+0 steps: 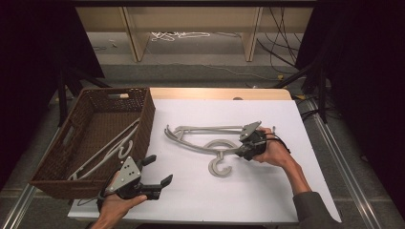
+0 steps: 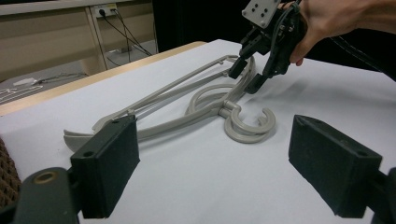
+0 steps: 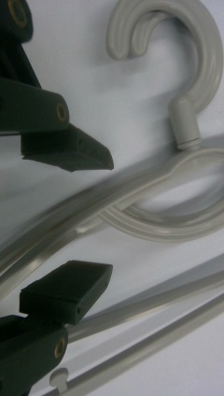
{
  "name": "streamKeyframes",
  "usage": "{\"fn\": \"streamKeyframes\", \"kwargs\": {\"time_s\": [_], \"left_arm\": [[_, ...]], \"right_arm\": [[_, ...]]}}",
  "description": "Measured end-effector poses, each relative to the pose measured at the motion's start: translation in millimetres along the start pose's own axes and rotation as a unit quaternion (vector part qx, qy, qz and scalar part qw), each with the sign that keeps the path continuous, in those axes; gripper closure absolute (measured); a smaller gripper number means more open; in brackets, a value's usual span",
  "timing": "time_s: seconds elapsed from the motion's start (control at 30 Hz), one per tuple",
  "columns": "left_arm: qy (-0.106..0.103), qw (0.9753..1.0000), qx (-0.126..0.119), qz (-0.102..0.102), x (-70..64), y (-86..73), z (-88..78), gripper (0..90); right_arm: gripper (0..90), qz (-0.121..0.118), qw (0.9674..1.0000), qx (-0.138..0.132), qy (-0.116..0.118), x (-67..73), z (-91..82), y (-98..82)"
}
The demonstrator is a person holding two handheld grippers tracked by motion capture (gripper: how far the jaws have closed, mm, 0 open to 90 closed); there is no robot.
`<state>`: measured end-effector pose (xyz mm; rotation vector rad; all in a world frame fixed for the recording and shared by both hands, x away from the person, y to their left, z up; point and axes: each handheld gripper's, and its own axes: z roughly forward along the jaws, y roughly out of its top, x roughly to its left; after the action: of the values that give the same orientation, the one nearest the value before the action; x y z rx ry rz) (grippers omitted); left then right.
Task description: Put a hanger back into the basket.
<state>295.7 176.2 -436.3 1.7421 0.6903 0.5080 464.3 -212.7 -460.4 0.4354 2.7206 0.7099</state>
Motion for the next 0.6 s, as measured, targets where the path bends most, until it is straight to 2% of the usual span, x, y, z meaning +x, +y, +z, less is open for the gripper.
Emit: {"fn": "streamKeyframes", "kwargs": {"time_s": [0.13, 0.2, 0.23, 0.3, 0.33, 0.37, 0.4, 0.47, 0.53, 0.57, 0.6], "left_arm": [[-0.004, 1.0, -0.001, -0.001, -0.4, -0.1, 0.6, 16.1], [-0.005, 1.0, 0.002, 0.003, 0.1, -0.5, 0.6, 16.1], [-0.004, 1.0, 0.002, -0.001, -0.2, -0.7, 0.8, 16.1], [-0.004, 1.0, 0.001, -0.003, -0.3, -0.5, 0.8, 16.1], [-0.007, 1.0, 0.003, 0.005, 0.2, -0.6, 1.1, 16.2], [-0.005, 1.0, 0.002, 0.0, -0.3, -1.4, 1.9, 16.2], [-0.002, 0.9999, 0.009, 0.003, -0.3, -1.2, 1.4, 16.2], [-0.004, 1.0, 0.009, 0.001, -0.6, -1.4, 1.8, 16.1], [-0.006, 0.9999, 0.008, -0.003, -2.0, -1.6, 2.1, 16.2], [-0.006, 0.9999, 0.009, 0.006, -1.5, -1.3, 1.9, 16.2], [-0.006, 0.9999, 0.009, 0.006, -1.5, -1.3, 2.1, 16.2]], "right_arm": [[48.7, 0.0, 1.0, 0.006, 0.007, -4.4, 4.7, -0.1], [50.7, 0.0, 0.9997, 0.011, 0.02, -4.7, 8.1, -0.6], [51.0, 0.002, 0.9997, 0.013, 0.02, -4.6, 10.2, -1.1], [53.7, 0.004, 0.9997, 0.01, 0.022, -5.7, 9.8, -0.5], [54.6, 0.006, 0.9996, 0.011, 0.024, -5.7, 9.8, -0.6], [54.9, 0.003, 0.9996, 0.01, 0.027, -5.9, 10.6, -0.7], [55.7, 0.008, 0.9995, 0.009, 0.029, -6.0, 10.8, -1.1], [56.6, 0.007, 0.9995, 0.009, 0.031, -6.9, 10.3, -1.5], [58.8, 0.004, 0.9994, 0.008, 0.035, -8.0, 10.1, -2.3], [62.9, -0.007, 0.9992, 0.012, 0.038, -8.1, 9.7, -1.5], [66.3, -0.014, 0.9989, 0.015, 0.041, -8.4, 9.7, -0.7]]}}
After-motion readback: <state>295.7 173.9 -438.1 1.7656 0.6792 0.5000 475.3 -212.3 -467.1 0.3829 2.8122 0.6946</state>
